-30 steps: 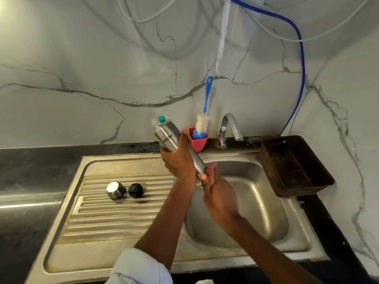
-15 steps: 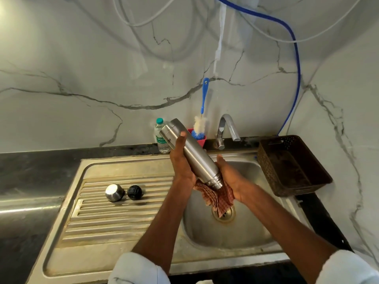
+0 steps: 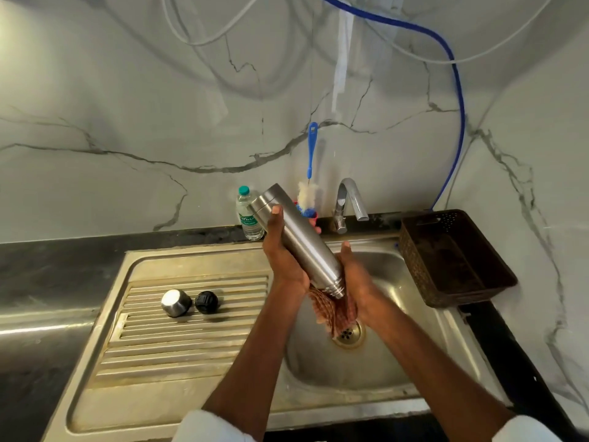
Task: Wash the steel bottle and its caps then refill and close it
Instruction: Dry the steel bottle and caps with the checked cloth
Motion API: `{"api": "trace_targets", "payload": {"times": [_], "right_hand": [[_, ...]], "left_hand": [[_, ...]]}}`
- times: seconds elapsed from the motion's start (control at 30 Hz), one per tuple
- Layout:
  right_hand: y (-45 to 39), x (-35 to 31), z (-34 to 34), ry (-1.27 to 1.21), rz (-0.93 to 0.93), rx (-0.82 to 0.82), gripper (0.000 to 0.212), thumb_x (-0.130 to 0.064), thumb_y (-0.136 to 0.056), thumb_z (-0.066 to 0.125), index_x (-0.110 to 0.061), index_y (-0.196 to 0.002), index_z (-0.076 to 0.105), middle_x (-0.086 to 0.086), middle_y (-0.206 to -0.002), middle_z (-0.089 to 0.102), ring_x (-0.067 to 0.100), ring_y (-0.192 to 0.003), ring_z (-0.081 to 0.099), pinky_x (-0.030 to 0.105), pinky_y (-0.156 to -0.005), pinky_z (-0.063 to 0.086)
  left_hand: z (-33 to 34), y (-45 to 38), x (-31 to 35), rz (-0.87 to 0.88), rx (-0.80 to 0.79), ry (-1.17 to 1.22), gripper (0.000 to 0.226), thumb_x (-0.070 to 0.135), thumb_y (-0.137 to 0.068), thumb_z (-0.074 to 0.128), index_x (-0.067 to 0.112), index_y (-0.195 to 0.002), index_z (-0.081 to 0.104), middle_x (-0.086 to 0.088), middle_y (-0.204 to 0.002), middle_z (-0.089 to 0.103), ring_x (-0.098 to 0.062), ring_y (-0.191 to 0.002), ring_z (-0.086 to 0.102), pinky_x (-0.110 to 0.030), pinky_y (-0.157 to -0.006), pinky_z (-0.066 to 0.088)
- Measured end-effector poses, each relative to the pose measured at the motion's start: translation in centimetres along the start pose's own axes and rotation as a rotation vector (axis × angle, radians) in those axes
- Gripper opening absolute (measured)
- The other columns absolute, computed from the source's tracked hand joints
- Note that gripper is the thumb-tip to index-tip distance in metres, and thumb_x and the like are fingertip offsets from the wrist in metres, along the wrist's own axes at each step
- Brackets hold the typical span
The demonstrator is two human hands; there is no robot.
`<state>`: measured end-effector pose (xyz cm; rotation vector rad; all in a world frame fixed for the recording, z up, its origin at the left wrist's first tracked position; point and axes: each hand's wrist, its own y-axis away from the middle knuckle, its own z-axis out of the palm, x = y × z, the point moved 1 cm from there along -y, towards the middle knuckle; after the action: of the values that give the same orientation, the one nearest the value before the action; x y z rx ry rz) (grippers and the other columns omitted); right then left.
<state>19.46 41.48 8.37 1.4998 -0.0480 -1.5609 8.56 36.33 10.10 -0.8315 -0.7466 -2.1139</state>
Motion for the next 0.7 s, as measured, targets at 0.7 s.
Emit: {"api": "trace_targets", "payload": {"times": [0.7], "right_hand": [[0.4, -1.6, -1.5, 0.138, -0.069, 0.131, 0.072, -0.068, -0.104, 0.023, -0.009, -0.114, 0.063, 0.019, -0.087, 0.073, 0.033, -0.076, 0.072, 0.040, -0.070, 0.061]], "left_hand": [[0.0, -0.3, -0.3, -0.063, -0.084, -0.092, 0.054, 0.057, -0.095, 0.062, 0.016, -0.131, 0.062, -0.010, -0.106, 0.078, -0.026, -0.098, 0.074, -0.043, -0.089, 0.060]]}}
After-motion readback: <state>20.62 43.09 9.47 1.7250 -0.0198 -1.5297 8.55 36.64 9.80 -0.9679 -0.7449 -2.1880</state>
